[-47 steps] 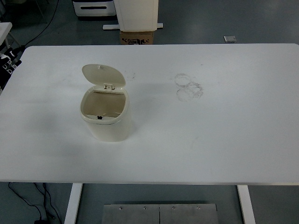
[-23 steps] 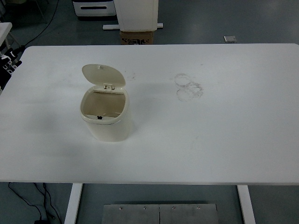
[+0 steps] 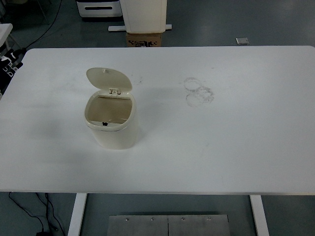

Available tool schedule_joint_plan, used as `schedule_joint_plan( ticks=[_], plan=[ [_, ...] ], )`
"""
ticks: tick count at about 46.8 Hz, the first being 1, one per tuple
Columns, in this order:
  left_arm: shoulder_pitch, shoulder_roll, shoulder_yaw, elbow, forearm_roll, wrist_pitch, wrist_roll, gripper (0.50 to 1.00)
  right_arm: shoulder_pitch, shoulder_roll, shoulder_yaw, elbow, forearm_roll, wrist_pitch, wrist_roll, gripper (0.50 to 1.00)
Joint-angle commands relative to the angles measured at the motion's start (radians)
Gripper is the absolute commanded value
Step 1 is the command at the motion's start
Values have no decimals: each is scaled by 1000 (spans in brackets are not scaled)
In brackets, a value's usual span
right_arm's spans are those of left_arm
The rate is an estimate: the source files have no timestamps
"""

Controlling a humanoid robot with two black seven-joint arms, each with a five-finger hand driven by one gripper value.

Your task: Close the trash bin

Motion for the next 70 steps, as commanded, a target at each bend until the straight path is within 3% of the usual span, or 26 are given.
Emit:
schedule_joint_plan(
  ticks=[1, 9, 27, 32, 35, 42, 52, 70],
  plan=[
    [-1, -1, 0, -2, 17, 0, 0, 1000, 0, 0, 0, 0, 0, 0, 0, 991],
    [-4, -5, 1, -14, 35, 0, 3, 1000, 0, 0, 0, 0, 0, 0, 0, 991],
    [-62, 137, 6, -329, 299, 0, 15, 1000, 0, 0, 0, 0, 0, 0, 0, 991],
    [-85, 142, 12, -349, 366, -1, 28, 1000, 0, 0, 0, 0, 0, 0, 0, 991],
    [-111, 139, 18, -350, 403, -3, 83, 1000, 0, 0, 0, 0, 0, 0, 0, 991],
    [-136, 130, 23, -349, 405, -3, 156, 1000, 0, 0, 0, 0, 0, 0, 0, 991],
    [-139, 120, 28, -346, 425, 0, 161, 1000, 0, 0, 0, 0, 0, 0, 0, 991],
    [-320, 126, 363, -375, 425, -1, 161, 1000, 0, 0, 0, 0, 0, 0, 0, 991]
  ],
)
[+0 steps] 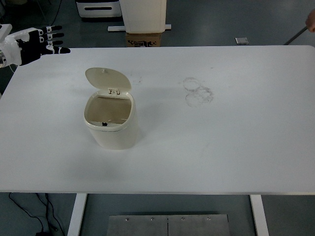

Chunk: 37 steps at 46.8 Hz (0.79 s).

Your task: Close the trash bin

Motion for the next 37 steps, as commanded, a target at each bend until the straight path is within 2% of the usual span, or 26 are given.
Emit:
schedule_joint_plan(
  ticks=[1, 11, 14, 22, 31, 37],
  plan=[
    [-37, 4, 59, -28, 0, 0, 0, 1000, 0, 0, 0, 0, 0, 0, 0, 991],
    [-187, 12, 266, -137, -2, -6, 2, 1000, 0, 0, 0, 0, 0, 0, 0, 991],
    [-207, 7, 301, -146, 0, -6, 11, 1000, 0, 0, 0, 0, 0, 0, 0, 991],
    [-207, -7, 309, -143, 0, -5, 83, 1000, 0, 0, 0, 0, 0, 0, 0, 991],
    [-209, -27, 314, -140, 3, -6, 132, 1000, 0, 0, 0, 0, 0, 0, 0, 991],
    [-226, -30, 314, -143, 32, -8, 137, 1000, 0, 0, 0, 0, 0, 0, 0, 991]
  ],
)
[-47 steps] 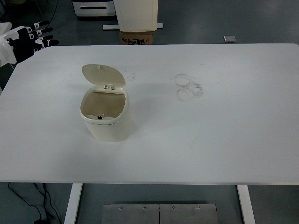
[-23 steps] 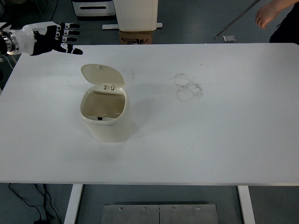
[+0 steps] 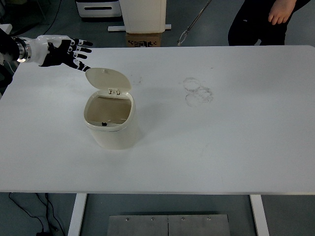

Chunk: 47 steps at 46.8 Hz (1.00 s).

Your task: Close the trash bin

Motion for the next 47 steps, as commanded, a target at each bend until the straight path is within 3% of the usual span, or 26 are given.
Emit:
schedule_joint_plan(
  ticks=[1, 25, 36, 47],
  plan=[
    [-15, -2, 0, -3, 21, -2, 1, 1000, 0, 0, 0, 0, 0, 0, 0, 991],
    [-121, -72, 138, -50, 24, -9, -1, 1000, 0, 0, 0, 0, 0, 0, 0, 991],
    [-186, -97, 281, -130, 24, -37, -1, 1000, 0, 0, 0, 0, 0, 0, 0, 991],
    [-282, -97, 299, -214, 24, -89, 2, 1000, 0, 0, 0, 0, 0, 0, 0, 991]
  ],
)
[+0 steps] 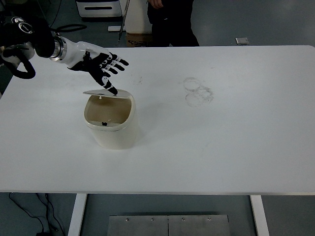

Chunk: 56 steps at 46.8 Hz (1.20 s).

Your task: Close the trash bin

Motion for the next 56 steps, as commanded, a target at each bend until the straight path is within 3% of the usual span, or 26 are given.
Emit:
schedule_joint_plan(
  ticks=[1, 12, 19, 33, 44, 56],
  plan=[
    [-25, 0, 6, -13, 0, -5, 0, 1000, 0, 0, 0, 0, 0, 0, 0, 991],
    [-77, -1, 47, -99, 0, -11, 7, 1000, 0, 0, 0, 0, 0, 0, 0, 991],
    [-91, -4, 72, -131, 0, -11, 66, 1000, 0, 0, 0, 0, 0, 0, 0, 991],
    [-157, -26, 106, -131, 0, -17, 94, 1000, 0, 0, 0, 0, 0, 0, 0, 991],
    [-214, -38, 113, -171, 0, -36, 155, 1000, 0, 0, 0, 0, 0, 0, 0, 991],
    [-304, -28, 155, -235, 0, -42, 158, 1000, 0, 0, 0, 0, 0, 0, 0, 991]
  ],
)
